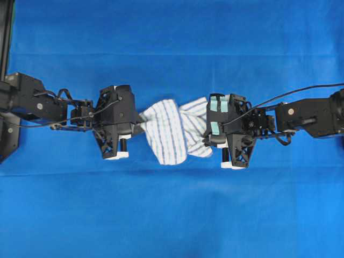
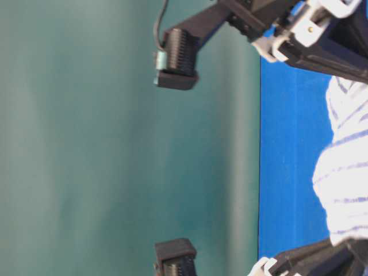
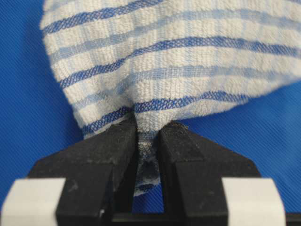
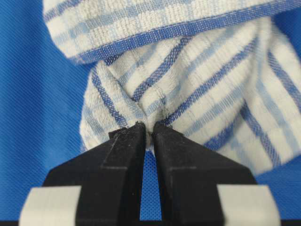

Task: Lift the towel with both arms.
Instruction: 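Lift the towel upward and back with both grippers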

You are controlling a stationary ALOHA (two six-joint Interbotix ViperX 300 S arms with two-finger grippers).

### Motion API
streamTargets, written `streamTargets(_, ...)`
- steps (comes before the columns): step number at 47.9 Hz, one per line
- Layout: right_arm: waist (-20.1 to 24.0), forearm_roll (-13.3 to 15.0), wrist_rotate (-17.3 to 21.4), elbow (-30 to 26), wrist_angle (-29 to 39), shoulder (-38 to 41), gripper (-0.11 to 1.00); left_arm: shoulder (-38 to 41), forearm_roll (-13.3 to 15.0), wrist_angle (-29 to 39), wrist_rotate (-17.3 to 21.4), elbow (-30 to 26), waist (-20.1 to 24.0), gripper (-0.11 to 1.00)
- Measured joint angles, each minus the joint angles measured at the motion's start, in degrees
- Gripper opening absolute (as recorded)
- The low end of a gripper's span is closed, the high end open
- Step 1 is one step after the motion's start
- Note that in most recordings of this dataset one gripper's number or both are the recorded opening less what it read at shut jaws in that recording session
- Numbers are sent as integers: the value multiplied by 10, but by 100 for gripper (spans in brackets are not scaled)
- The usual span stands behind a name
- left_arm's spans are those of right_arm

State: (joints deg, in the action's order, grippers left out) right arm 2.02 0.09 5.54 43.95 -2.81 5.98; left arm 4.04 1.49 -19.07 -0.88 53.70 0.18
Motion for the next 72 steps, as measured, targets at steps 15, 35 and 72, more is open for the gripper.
streamTargets(15,0,-1,4,-20,66,-117,9,-137,1,131,-59,-36,-3,8)
streamTargets(35,-18,8,3,-104,201,-256,9,-299,2,292,-88,-121,13,8)
streamTargets(72,-27,76,3,-266,332,-291,9,-376,0,401,-72,-243,59,8)
